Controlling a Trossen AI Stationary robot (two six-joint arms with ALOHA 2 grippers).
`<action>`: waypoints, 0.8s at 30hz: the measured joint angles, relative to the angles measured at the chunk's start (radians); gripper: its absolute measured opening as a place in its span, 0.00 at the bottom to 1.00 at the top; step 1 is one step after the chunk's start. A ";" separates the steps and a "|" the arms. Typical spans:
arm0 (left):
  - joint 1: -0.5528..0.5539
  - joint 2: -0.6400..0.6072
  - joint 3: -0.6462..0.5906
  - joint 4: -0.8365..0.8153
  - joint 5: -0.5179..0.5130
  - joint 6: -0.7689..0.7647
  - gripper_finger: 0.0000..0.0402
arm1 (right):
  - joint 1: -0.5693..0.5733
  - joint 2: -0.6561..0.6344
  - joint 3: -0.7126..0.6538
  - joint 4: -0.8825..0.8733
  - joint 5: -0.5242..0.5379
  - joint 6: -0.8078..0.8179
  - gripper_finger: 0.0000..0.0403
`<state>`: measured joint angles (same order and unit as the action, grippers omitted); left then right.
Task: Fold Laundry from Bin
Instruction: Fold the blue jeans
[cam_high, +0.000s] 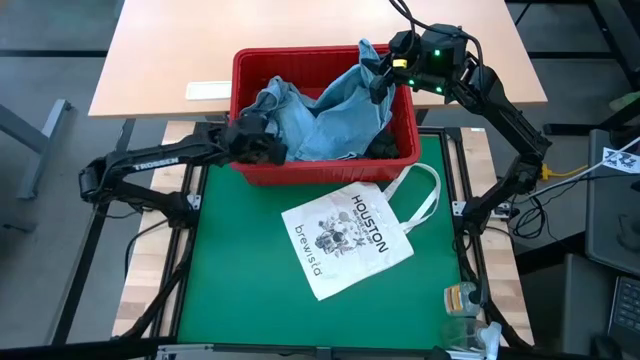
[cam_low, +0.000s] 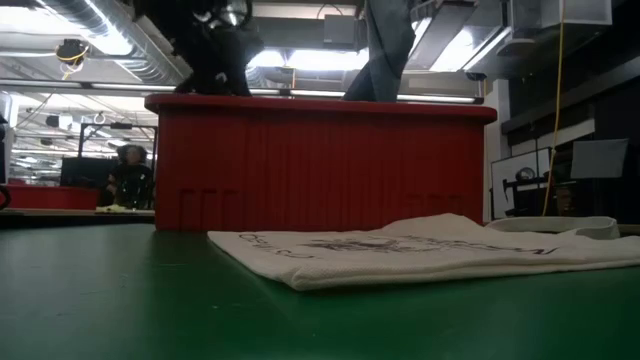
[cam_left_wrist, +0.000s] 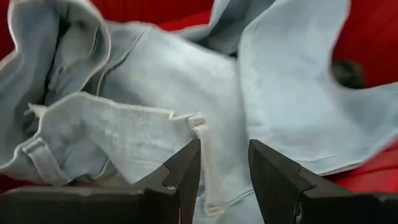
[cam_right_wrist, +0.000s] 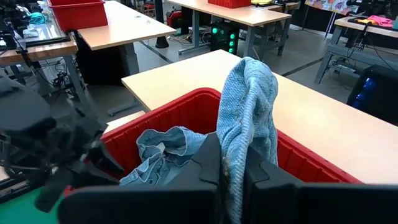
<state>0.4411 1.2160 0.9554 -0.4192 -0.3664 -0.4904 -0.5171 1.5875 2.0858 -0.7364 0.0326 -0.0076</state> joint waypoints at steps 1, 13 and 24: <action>0.009 0.010 0.000 0.000 0.009 0.000 0.32 | 0.000 0.000 0.000 0.000 0.000 -0.001 0.02; 0.038 0.070 0.001 -0.058 0.083 0.003 0.32 | 0.000 0.000 0.000 -0.053 0.000 -0.031 0.03; 0.039 0.087 0.001 -0.070 0.118 0.000 0.32 | 0.000 0.000 0.000 -0.057 0.000 -0.054 0.03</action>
<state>0.4801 1.3033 0.9565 -0.4893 -0.2480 -0.4903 -0.5171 1.5875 2.0857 -0.7937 0.0327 -0.0616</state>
